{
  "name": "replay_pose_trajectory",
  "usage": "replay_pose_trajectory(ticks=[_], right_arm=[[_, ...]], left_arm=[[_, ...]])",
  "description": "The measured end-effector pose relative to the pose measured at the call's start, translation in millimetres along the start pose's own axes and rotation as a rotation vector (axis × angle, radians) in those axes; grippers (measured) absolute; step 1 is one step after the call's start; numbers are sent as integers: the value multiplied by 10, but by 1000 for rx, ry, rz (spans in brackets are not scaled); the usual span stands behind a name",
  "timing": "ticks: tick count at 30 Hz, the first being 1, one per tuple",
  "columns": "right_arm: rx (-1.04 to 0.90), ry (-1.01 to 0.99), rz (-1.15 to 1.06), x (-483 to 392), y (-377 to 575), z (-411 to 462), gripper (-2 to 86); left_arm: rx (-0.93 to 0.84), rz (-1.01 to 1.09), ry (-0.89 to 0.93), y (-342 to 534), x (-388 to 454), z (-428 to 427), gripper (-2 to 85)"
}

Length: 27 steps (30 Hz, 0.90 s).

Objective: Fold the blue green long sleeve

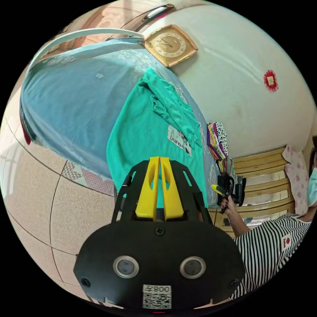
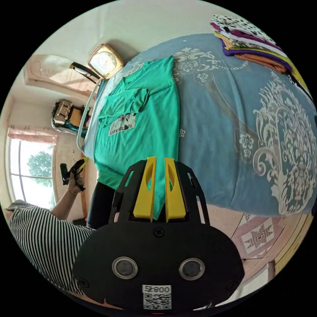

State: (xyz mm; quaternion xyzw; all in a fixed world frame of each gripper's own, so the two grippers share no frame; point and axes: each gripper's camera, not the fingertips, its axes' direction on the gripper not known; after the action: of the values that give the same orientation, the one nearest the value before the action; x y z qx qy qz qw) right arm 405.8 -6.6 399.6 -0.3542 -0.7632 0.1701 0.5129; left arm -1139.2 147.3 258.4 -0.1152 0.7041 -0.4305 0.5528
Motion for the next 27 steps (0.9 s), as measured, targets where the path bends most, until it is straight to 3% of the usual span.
replay_pose_trajectory(ticks=[9,17,27], right_arm=[[-84,-302,219,353,766,-285,90],[-68,-399,320,395,990,-549,86],[-39,-380,383,356,1150,-954,90]], left_arm=[[-8,-270,233,386,-829,-727,69],[-33,-361,305,588,-1119,-1191,72],[-59,-414,360,764,-1285,-1653,73]])
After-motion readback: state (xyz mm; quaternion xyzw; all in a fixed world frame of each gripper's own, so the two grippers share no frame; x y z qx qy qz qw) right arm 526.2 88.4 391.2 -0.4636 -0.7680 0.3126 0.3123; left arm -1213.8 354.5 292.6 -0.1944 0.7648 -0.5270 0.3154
